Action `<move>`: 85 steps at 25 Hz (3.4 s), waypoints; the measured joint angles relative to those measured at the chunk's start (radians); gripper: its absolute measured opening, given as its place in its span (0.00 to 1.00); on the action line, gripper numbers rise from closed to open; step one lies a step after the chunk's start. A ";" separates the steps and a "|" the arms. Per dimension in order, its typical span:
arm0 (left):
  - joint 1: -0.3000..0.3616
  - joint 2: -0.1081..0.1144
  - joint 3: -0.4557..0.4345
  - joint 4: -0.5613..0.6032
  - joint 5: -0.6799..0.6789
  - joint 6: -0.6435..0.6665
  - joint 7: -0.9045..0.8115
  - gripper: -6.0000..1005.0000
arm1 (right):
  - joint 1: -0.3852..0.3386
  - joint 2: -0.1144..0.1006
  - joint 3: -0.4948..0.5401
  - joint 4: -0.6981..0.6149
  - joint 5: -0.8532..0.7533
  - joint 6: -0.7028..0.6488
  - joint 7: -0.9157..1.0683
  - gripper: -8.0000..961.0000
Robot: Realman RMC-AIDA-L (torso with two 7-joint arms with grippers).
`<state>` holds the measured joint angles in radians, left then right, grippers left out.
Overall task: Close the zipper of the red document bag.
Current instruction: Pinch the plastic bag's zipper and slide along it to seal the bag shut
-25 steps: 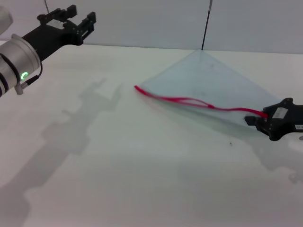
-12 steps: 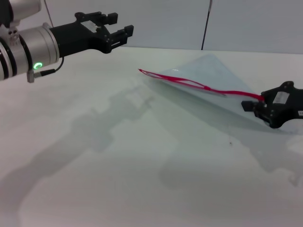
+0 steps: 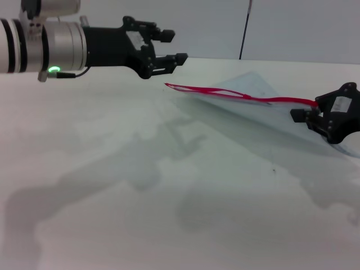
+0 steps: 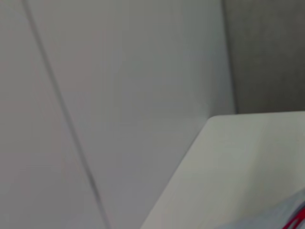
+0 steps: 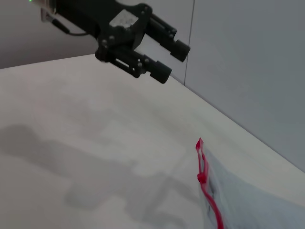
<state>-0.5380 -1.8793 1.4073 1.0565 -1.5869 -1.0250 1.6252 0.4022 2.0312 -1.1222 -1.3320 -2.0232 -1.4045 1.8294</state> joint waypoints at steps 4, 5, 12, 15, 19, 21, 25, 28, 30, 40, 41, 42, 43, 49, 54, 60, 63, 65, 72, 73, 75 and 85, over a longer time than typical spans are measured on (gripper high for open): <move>-0.027 -0.002 -0.035 0.022 0.037 -0.097 -0.006 0.54 | -0.003 0.000 0.002 -0.019 0.000 -0.016 0.007 0.06; -0.032 -0.004 -0.038 0.033 0.058 -0.112 -0.009 0.54 | -0.003 0.000 0.003 -0.022 0.000 -0.020 0.009 0.06; -0.064 -0.069 -0.038 0.116 0.282 -0.127 -0.049 0.54 | -0.004 0.000 -0.002 -0.065 0.000 -0.053 0.037 0.06; -0.078 -0.109 -0.039 0.144 0.391 -0.128 -0.056 0.55 | -0.006 0.001 -0.009 -0.086 0.000 -0.067 0.045 0.06; -0.089 -0.142 -0.029 0.183 0.468 -0.128 -0.060 0.55 | -0.011 0.001 -0.041 -0.119 -0.001 -0.074 0.060 0.06; -0.095 -0.145 -0.017 0.194 0.479 -0.131 -0.069 0.55 | -0.011 0.001 -0.050 -0.125 -0.001 -0.074 0.063 0.06; -0.109 -0.145 0.000 0.206 0.475 -0.157 -0.081 0.55 | -0.011 0.000 -0.052 -0.128 -0.001 -0.073 0.068 0.06; -0.109 -0.146 0.007 0.218 0.474 -0.176 -0.081 0.54 | -0.011 0.000 -0.053 -0.137 -0.001 -0.073 0.070 0.06; -0.109 -0.147 0.012 0.222 0.474 -0.180 -0.081 0.54 | -0.012 0.000 -0.055 -0.148 -0.001 -0.073 0.071 0.06; -0.108 -0.148 0.022 0.208 0.473 -0.168 -0.070 0.54 | -0.014 0.001 -0.089 -0.180 0.000 -0.073 0.083 0.06; -0.108 -0.148 0.023 0.204 0.473 -0.167 -0.067 0.54 | -0.014 0.001 -0.092 -0.183 0.000 -0.073 0.084 0.06; -0.108 -0.148 0.023 0.199 0.473 -0.167 -0.063 0.54 | -0.015 0.001 -0.098 -0.187 0.000 -0.071 0.084 0.06; -0.109 -0.149 0.023 0.195 0.473 -0.167 -0.060 0.54 | -0.015 0.001 -0.102 -0.190 0.000 -0.070 0.084 0.06; -0.109 -0.149 0.026 0.190 0.454 -0.168 -0.042 0.54 | -0.020 0.001 -0.119 -0.205 0.000 -0.065 0.086 0.06; -0.106 -0.148 0.027 0.197 0.435 -0.171 -0.033 0.54 | -0.023 0.001 -0.118 -0.205 0.000 -0.063 0.086 0.06; -0.109 -0.149 0.027 0.198 0.445 -0.169 -0.033 0.54 | -0.021 0.000 -0.114 -0.205 -0.001 -0.062 0.086 0.06; -0.107 -0.148 0.027 0.199 0.455 -0.167 -0.033 0.54 | -0.022 0.000 -0.112 -0.205 0.000 -0.062 0.086 0.06; -0.106 -0.148 0.027 0.203 0.458 -0.168 -0.031 0.54 | -0.023 0.000 -0.110 -0.205 -0.001 -0.062 0.086 0.06; -0.056 -0.149 0.040 0.289 0.461 -0.171 -0.018 0.54 | -0.023 -0.001 -0.109 -0.202 -0.006 -0.048 0.086 0.06; -0.050 -0.149 0.045 0.293 0.461 -0.169 -0.018 0.54 | -0.023 -0.001 -0.109 -0.200 -0.007 -0.048 0.086 0.06; -0.036 -0.149 0.053 0.299 0.461 -0.159 -0.014 0.54 | -0.022 -0.001 -0.108 -0.198 -0.008 -0.048 0.086 0.06; -0.006 -0.150 0.053 0.296 0.452 -0.129 0.024 0.54 | -0.019 -0.002 -0.110 -0.192 -0.009 -0.047 0.080 0.06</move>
<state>-0.5440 -2.0288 1.4607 1.3528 -1.1348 -1.1544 1.6492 0.3827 2.0293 -1.2323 -1.5242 -2.0325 -1.4513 1.9094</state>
